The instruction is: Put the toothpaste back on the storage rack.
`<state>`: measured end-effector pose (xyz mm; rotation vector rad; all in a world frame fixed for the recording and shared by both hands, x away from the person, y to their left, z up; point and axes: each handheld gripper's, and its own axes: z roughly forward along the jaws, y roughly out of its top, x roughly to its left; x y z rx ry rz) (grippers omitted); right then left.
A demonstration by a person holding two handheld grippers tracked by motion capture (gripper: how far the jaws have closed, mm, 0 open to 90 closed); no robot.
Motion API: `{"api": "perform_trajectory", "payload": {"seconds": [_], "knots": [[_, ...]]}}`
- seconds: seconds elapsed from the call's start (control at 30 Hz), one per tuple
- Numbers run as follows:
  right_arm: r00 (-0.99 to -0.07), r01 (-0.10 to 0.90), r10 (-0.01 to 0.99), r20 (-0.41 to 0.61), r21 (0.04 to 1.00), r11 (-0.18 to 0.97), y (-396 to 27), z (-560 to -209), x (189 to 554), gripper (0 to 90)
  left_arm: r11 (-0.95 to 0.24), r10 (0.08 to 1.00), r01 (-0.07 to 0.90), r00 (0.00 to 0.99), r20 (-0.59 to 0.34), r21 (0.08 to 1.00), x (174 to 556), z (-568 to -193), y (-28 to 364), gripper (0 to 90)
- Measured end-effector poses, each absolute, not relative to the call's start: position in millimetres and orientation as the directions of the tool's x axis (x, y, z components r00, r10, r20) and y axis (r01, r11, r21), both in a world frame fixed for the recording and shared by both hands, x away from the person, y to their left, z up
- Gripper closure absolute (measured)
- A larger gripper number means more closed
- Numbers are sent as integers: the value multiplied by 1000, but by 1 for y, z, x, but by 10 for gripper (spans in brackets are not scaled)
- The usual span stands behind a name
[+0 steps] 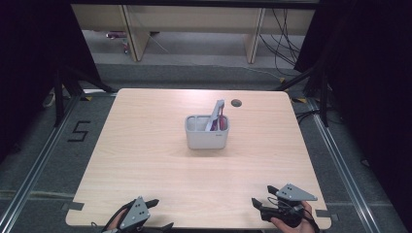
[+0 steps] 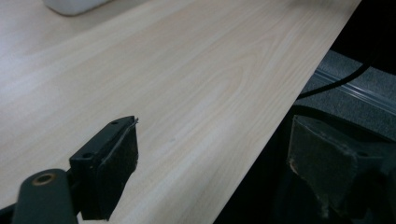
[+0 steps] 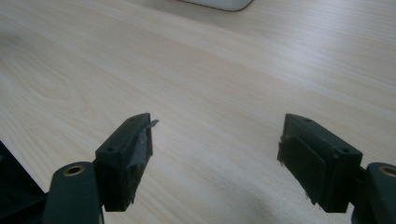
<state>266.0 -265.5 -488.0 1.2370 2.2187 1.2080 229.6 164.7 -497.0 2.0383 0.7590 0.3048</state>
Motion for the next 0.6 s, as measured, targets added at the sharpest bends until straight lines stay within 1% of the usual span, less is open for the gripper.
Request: {"api": "perform_trajectory", "payload": {"seconds": [0.1, 0.13, 0.17, 0.2, 0.23, 0.33, 0.37, 0.47, 0.53, 0.6], "knots": [[-583, 525, 806, 104, 805, 276, -266, -488, 267, 259, -430, 627, 405, 777, -56, 807, 230, -500, 165, 158], [-582, 524, 807, 99, 805, 279, -265, -488, 267, 259, -452, 623, 397, 781, -36, 799, 232, -501, 167, 157], [-585, 513, 807, 82, 808, 290, -266, -488, 267, 258, -427, 633, 408, 772, -56, 807, 232, -501, 166, 158], [-573, 544, 812, 115, 794, 271, -264, -487, 265, 259, -420, 636, 410, 769, -59, 810, 232, -501, 166, 157], [-586, 517, 806, 81, 804, 295, -266, -487, 267, 259, -421, 636, 410, 770, -59, 809, 232, -501, 166, 157], [-587, 513, 805, 82, 807, 293, -265, -488, 267, 259, -445, 627, 401, 778, -40, 801, 232, -501, 167, 158], [-576, 534, 810, 110, 801, 271, -263, -488, 265, 259, -442, 629, 402, 776, -42, 802, 232, -501, 167, 158], [-576, 544, 809, 114, 792, 276, -263, -487, 265, 259, -415, 636, 411, 769, -64, 812, 232, -502, 166, 157], [-587, 524, 805, 89, 799, 294, -265, -488, 267, 259, -412, 638, 412, 767, -65, 812, 232, -502, 166, 157], [-588, 524, 804, 89, 799, 295, -264, -488, 267, 259, -414, 641, 413, 765, -63, 811, 233, -502, 167, 158]]}}
